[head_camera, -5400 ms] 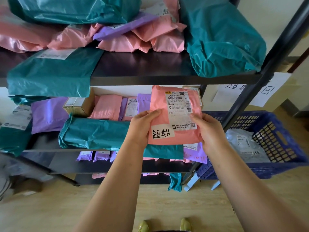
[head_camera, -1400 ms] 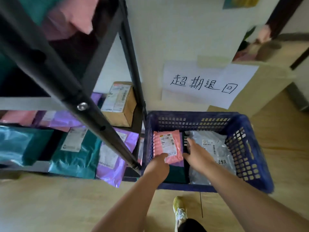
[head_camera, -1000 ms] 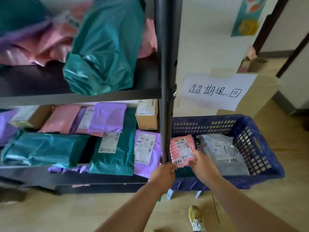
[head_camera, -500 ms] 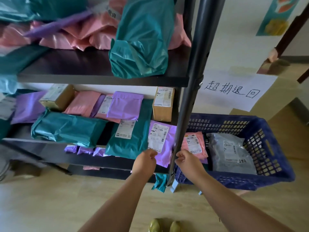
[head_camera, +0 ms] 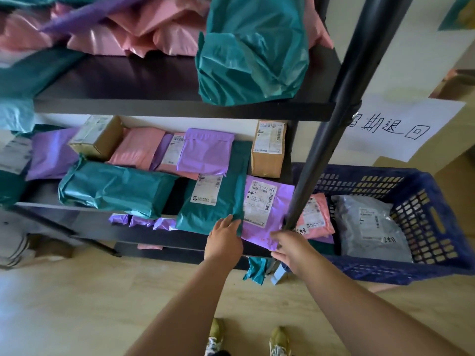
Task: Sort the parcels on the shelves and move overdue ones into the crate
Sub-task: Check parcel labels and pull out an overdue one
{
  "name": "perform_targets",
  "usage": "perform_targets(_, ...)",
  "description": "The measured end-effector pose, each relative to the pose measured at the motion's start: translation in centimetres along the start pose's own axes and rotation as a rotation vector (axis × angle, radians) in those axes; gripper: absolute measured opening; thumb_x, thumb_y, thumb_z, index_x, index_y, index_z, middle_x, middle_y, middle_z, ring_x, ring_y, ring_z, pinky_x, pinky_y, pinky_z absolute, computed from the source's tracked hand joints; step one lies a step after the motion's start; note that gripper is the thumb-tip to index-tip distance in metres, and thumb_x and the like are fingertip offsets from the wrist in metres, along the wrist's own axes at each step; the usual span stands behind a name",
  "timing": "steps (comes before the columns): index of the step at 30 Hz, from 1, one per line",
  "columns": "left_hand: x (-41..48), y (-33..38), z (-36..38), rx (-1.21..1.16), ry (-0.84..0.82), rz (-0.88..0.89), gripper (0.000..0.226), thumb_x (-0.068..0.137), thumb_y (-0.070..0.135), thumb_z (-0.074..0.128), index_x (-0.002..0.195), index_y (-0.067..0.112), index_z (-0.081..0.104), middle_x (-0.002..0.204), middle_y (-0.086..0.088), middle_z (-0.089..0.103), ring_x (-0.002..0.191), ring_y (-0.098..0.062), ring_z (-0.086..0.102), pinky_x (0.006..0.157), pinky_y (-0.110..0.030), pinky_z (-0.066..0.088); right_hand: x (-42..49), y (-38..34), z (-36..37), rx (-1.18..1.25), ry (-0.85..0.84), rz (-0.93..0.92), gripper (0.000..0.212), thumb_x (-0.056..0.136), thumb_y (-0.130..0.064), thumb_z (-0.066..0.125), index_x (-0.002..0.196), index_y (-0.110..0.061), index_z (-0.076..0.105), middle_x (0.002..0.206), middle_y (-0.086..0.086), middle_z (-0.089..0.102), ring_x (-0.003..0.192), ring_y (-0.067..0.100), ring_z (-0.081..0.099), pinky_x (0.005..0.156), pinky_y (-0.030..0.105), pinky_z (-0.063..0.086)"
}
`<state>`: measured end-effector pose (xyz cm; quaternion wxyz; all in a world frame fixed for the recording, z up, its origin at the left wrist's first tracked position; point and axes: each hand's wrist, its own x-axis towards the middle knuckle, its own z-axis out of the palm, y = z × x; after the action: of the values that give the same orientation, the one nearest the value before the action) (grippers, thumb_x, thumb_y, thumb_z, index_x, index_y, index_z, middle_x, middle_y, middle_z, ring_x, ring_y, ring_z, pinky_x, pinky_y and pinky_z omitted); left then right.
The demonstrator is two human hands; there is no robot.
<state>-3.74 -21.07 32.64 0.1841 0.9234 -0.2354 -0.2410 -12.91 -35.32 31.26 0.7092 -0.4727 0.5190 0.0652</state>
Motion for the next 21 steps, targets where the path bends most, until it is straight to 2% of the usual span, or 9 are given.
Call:
perform_targets(2, 0.4, -0.9, -0.1, 0.02, -0.056, 0.021, 0.057, 0.098, 0.01, 0.043, 0.153, 0.023, 0.029, 0.163, 0.006, 0.015, 0.15, -0.016, 0.009, 0.122, -0.038, 0.017, 0.2, -0.4, 1.1, 0.154, 0.034, 0.025, 0.024, 0.092, -0.011, 0.066, 0.114, -0.003, 0.059, 0.116, 0.017, 0.059, 0.099, 0.027, 0.064, 0.092, 0.041, 0.056)
perform_targets(4, 0.7, -1.7, -0.4, 0.021, -0.087, 0.051, 0.057, 0.099, 0.008, 0.043, 0.153, 0.023, 0.029, 0.163, 0.007, 0.015, 0.15, -0.015, 0.009, 0.123, -0.037, 0.016, 0.3, -0.7, 2.3, 0.216, 0.077, 0.033, 0.027, 0.092, -0.013, 0.067, 0.114, -0.002, 0.056, 0.109, 0.019, 0.065, 0.09, 0.028, 0.068, 0.085, 0.042, 0.059)
perform_targets(7, 1.2, -2.4, -1.2, -0.005, -0.107, 0.094, 0.056, 0.099, 0.006, 0.042, 0.152, 0.023, 0.032, 0.161, 0.008, 0.02, 0.149, -0.014, 0.013, 0.122, -0.034, 0.017, 0.0, -0.9, 3.9, 0.13, 0.137, -0.022, 0.018, 0.093, -0.011, 0.065, 0.108, -0.002, 0.06, 0.093, 0.019, 0.07, 0.07, 0.025, 0.068, 0.068, 0.037, 0.059)
perform_targets(9, 1.4, -2.8, -1.9, -0.045, -0.137, 0.101, 0.056, 0.098, 0.005, 0.041, 0.151, 0.022, 0.033, 0.16, 0.008, 0.023, 0.148, -0.013, 0.017, 0.122, -0.032, 0.018, -0.5, -1.1, 4.6, 0.033, 0.197, -0.085, 0.009, 0.093, -0.007, 0.062, 0.102, -0.005, 0.065, 0.091, 0.017, 0.072, 0.069, 0.024, 0.068, 0.061, 0.03, 0.058)
perform_targets(12, 1.6, -3.1, -2.9, -0.092, -0.165, 0.113, 0.055, 0.097, 0.004, 0.041, 0.149, 0.021, 0.038, 0.158, 0.004, 0.03, 0.145, -0.015, 0.026, 0.119, -0.031, 0.021, -1.7, -1.7, 5.1, -0.061, 0.288, -0.194, 0.019, 0.091, 0.001, 0.052, 0.092, -0.011, 0.067, 0.086, 0.012, 0.07, 0.067, 0.023, 0.064, 0.059, 0.027, 0.055)
perform_targets(14, 1.8, -3.3, -3.5, -0.1, -0.169, 0.115, 0.052, 0.098, 0.005, 0.041, 0.148, 0.019, 0.04, 0.156, 0.001, 0.034, 0.142, -0.017, 0.033, 0.116, -0.031, 0.026, -2.7, -2.1, 5.2, -0.129, 0.34, -0.28, 0.024, 0.091, 0.001, 0.047, 0.097, -0.01, 0.067, 0.09, 0.012, 0.067, 0.063, 0.02, 0.061, 0.056, 0.025, 0.051)
perform_targets(18, 1.8, -3.2, -4.4, -0.14, -0.187, 0.099, 0.047, 0.1, 0.01, 0.043, 0.146, 0.019, 0.043, 0.152, -0.002, 0.041, 0.134, -0.021, 0.044, 0.109, -0.029, 0.034, -4.8, -3.0, 5.1, -0.332, 0.437, -0.431, 0.036, 0.096, -0.013, 0.046, 0.127, -0.014, 0.062, 0.093, 0.003, 0.06, 0.055, 0.011, 0.05, 0.044, 0.019, 0.034)
perform_targets(21, 1.9, -2.9, -4.6, -0.211, -0.187, 0.071, 0.045, 0.1, 0.015, 0.044, 0.144, 0.021, 0.045, 0.144, -0.002, 0.051, 0.12, -0.022, 0.056, 0.096, -0.027, 0.043, -6.4, -3.9, 5.0, -0.331, 0.456, -0.544, 0.027, 0.096, -0.013, 0.045, 0.115, -0.016, 0.064, 0.087, 0.003, 0.054, 0.048, 0.009, 0.043, 0.035, 0.012, 0.028)
